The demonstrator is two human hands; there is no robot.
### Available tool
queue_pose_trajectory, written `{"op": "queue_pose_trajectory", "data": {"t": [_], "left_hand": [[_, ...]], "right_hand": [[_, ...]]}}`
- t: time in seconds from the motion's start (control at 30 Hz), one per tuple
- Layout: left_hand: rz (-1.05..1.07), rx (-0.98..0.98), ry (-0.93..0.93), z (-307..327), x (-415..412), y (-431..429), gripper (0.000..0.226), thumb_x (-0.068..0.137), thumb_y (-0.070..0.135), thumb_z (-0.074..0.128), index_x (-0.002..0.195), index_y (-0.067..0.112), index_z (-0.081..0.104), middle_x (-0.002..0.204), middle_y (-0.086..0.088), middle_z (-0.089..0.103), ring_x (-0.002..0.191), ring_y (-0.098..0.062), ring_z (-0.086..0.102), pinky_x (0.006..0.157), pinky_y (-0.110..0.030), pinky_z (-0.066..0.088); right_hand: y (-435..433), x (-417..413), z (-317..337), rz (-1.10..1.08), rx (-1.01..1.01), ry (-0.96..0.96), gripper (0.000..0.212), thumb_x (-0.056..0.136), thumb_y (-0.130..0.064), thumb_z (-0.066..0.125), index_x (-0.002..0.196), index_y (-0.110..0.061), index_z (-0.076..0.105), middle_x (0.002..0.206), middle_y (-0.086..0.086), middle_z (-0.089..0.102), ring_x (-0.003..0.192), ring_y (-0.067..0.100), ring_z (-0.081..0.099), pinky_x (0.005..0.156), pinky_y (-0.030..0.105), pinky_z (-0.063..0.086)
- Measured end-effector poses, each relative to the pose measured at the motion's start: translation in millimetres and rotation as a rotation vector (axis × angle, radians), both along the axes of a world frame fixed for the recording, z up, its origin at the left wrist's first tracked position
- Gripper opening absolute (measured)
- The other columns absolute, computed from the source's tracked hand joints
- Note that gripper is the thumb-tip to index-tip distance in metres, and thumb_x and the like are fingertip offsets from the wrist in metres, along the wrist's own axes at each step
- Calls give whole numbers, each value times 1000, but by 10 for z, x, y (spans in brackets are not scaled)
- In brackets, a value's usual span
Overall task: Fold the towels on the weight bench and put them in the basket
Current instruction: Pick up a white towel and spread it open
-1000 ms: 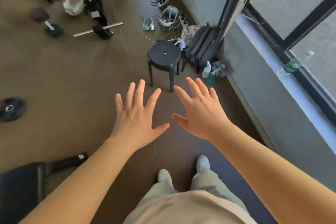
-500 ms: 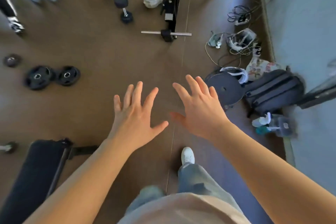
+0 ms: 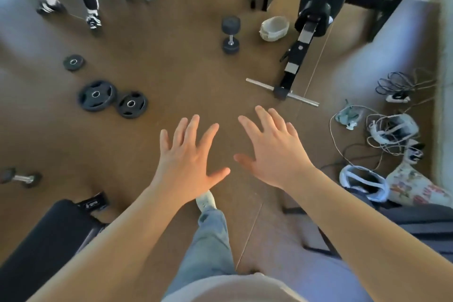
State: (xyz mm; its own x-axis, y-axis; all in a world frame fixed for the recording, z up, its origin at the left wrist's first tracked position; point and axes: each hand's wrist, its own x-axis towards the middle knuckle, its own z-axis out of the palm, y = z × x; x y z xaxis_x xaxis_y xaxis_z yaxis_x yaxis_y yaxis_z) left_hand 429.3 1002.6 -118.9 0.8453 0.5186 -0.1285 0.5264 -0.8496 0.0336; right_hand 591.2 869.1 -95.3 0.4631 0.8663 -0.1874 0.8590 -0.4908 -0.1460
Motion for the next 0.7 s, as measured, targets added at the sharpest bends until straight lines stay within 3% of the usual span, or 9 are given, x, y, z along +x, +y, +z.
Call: {"op": "queue_pose_trajectory", "data": {"t": [0.33,0.7], "left_hand": [[16,-48,4,95,1059,2544,103,83,83,44,158,36,-9,169,-10,-5,157,-32,-2,122,-64,12],[42,-56,24,21,2754,4473,102,84,80,48,159,35,-5,169,-9,-1,156,-31,1,122,-62,13]], "right_hand": [[2439,1082,155,18,-33,17,89,93,-68,54,161,-35,7,171,10,3,158,35,2,123,58,22],[4455,2763,-42,-9,21,54,87,93,-67,56,160,-33,13,171,11,6,157,36,7,120,58,25]]}}
